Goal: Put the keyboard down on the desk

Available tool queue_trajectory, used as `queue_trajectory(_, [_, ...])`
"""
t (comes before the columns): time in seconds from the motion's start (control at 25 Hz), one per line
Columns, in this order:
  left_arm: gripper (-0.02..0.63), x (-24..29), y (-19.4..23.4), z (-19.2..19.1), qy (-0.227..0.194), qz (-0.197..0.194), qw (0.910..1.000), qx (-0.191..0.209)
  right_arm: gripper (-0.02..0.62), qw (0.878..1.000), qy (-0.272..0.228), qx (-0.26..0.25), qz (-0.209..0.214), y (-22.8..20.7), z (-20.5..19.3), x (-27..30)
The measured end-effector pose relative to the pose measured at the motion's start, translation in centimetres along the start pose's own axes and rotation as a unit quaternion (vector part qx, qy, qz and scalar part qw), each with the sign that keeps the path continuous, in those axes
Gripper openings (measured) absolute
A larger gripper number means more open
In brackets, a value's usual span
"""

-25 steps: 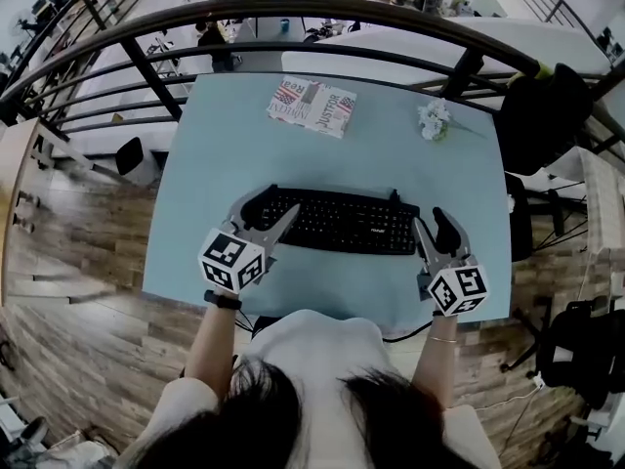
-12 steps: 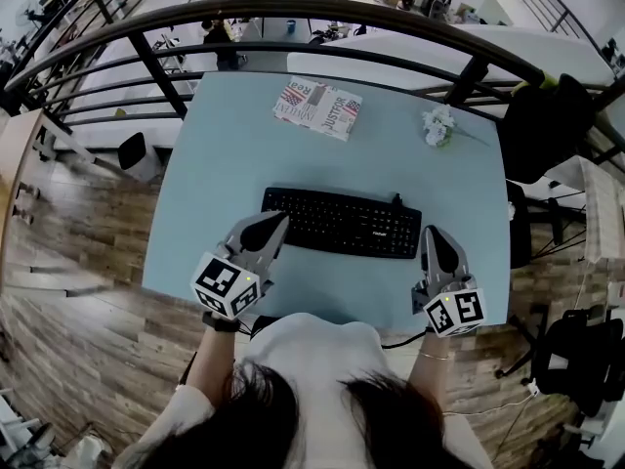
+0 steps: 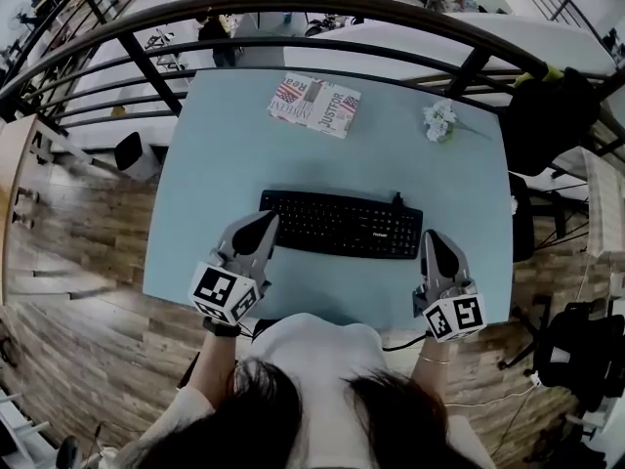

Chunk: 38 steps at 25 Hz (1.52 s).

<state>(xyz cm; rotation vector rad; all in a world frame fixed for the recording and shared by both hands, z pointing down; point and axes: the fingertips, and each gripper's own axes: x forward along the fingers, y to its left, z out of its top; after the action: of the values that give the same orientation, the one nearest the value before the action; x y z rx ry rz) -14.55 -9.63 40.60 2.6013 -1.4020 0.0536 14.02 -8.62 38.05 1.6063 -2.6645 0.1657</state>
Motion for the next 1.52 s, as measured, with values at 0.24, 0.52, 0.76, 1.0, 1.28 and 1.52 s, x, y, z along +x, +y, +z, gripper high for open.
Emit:
queue_trajectory(0.24, [0.057, 1.2, -0.4, -0.4, 0.013, -0.015, 0.9997, 0.016, 0.000, 1.000, 0.011, 0.003, 0.004, 0.4, -0.4, 0.8])
queue_trajectory(0.52, [0.057, 1.6, -0.6, -0.6, 0.019, -0.022, 0.9995, 0.014, 0.000, 1.000, 0.021, 0.014, 0.018, 1.4, -1.6, 1.8])
queue_trajectory(0.76, [0.057, 1.7, -0.7, -1.0, 0.023, -0.024, 0.9994, 0.013, 0.000, 1.000, 0.022, 0.014, 0.015, 1.2, -1.6, 2.0])
queue_trajectory(1.0, [0.057, 1.8, -0.3, -1.2, 0.025, -0.022, 0.9994, 0.013, 0.000, 1.000, 0.018, 0.009, 0.012, 1.3, -1.2, 2.1])
queue_trajectory(1.28, [0.057, 1.5, 0.4, -1.2, 0.024, -0.016, 0.9995, 0.013, 0.000, 1.000, 0.013, 0.011, 0.007, 1.4, -0.7, 2.3])
queue_trajectory(1.52, [0.057, 1.3, 0.8, -1.3, 0.025, -0.013, 0.9995, 0.013, 0.000, 1.000, 0.019, 0.010, -0.001, 1.4, -1.3, 2.5])
